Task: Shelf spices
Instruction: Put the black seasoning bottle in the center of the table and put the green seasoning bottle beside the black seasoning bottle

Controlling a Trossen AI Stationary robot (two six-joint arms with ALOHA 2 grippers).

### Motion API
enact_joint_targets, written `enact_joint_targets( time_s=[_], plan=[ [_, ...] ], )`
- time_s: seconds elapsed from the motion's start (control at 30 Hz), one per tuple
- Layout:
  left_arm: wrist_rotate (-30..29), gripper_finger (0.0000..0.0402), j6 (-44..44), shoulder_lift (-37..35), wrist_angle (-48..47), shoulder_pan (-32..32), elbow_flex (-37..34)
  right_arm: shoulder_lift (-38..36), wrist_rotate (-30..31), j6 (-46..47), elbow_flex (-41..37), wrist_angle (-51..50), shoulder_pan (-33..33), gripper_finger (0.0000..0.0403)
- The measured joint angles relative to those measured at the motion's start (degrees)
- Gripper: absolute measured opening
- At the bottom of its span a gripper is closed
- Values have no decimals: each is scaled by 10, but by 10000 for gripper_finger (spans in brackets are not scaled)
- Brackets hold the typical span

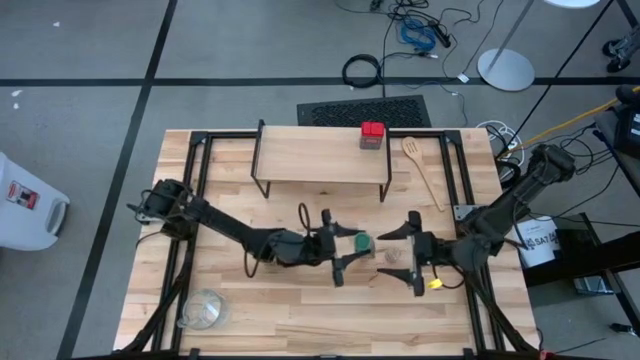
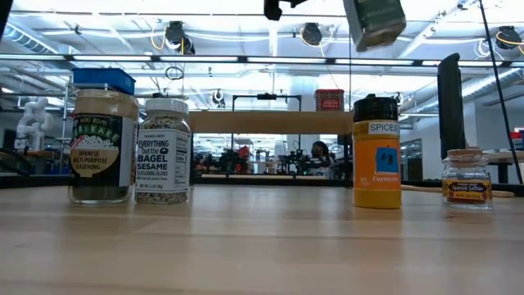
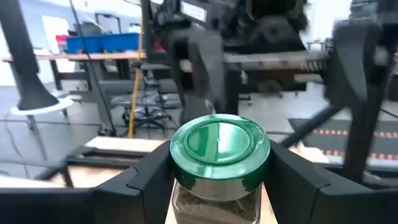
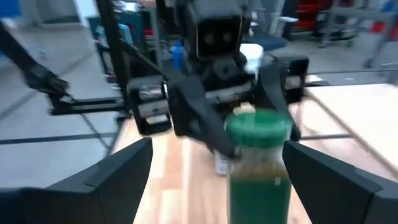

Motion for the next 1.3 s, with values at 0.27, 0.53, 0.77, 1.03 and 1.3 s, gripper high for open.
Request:
enact_joint_targets(
  time_s=[0.27,0.53,0.77,1.03,1.3],
  plan=[
    [43,215,-14,0,-12,27,11,-1,48,68,0,-95,8,348],
    [56,215,-15,0,-14,27,11,2,69,113,0,-145,-9,348],
    [56,215,-15,0,-14,27,11,25,54,111,0,-144,-25,348],
    [67,215,-15,0,-14,27,11,55,22,77,0,-102,-66,336],
    [67,215,-15,0,-14,27,11,59,-38,61,0,-78,-91,245]
  ],
)
